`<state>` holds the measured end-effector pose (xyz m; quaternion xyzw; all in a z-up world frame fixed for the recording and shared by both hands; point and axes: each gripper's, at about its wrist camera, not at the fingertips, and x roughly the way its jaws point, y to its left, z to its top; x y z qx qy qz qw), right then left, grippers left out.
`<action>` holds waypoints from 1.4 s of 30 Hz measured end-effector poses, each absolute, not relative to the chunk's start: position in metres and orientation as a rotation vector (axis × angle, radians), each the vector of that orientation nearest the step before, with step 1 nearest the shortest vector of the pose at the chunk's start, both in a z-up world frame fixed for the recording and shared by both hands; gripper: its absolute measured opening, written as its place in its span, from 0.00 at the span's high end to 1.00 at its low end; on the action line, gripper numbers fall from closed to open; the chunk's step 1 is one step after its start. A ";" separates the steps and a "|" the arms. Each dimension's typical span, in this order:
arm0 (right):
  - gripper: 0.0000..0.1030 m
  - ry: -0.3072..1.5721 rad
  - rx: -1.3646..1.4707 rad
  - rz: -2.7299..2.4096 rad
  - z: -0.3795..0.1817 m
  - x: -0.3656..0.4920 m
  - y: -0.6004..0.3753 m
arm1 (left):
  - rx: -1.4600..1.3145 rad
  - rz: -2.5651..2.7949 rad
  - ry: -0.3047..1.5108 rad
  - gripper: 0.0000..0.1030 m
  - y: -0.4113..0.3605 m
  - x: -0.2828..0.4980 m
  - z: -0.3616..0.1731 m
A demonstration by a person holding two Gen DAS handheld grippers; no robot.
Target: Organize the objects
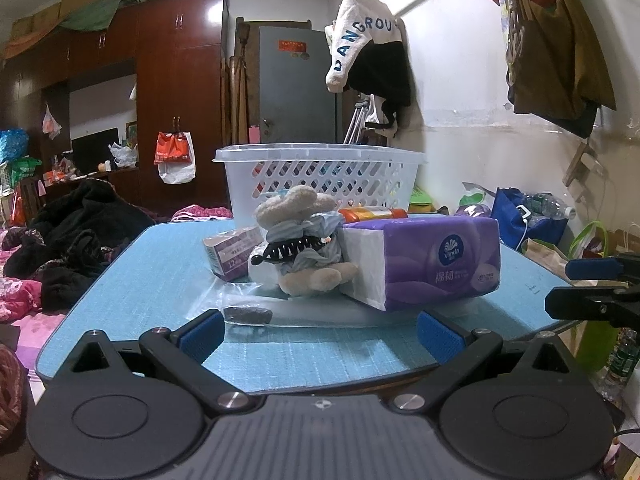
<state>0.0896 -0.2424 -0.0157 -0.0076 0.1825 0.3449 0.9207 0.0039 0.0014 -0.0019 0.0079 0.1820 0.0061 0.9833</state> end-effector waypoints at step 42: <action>0.00 0.373 -0.023 0.711 -0.017 0.092 -0.243 | -0.018 -0.059 0.352 0.00 0.003 0.003 0.000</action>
